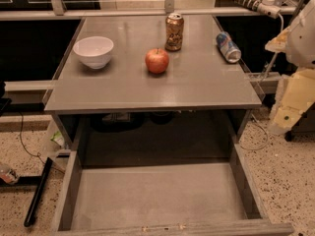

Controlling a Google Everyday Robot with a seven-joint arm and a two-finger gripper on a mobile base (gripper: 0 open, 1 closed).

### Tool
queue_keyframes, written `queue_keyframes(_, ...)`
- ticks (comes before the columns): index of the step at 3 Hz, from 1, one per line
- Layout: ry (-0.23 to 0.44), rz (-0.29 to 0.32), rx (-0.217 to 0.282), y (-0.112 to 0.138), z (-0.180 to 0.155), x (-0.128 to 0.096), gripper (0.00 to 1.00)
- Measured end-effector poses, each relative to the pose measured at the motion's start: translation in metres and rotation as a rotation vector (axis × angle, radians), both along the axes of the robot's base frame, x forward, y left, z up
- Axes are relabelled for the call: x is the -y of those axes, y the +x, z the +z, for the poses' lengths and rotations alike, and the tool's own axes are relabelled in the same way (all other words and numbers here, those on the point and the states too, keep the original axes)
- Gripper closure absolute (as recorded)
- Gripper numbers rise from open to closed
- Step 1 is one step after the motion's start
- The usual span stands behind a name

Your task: Place apple into top drawer

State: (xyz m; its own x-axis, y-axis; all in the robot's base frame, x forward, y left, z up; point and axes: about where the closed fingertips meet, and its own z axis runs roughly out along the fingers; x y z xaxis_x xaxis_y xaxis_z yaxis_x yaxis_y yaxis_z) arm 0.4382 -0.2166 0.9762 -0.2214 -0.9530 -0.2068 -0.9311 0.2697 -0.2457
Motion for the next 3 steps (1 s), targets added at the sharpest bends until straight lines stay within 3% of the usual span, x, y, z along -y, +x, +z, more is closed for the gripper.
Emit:
queue_keyframes(2,0.030,0.026,0.012,0.014,0.001,-0.010,0.00)
queue_keyframes(3,0.056,0.086,0.063,0.055,0.002,-0.031,0.00)
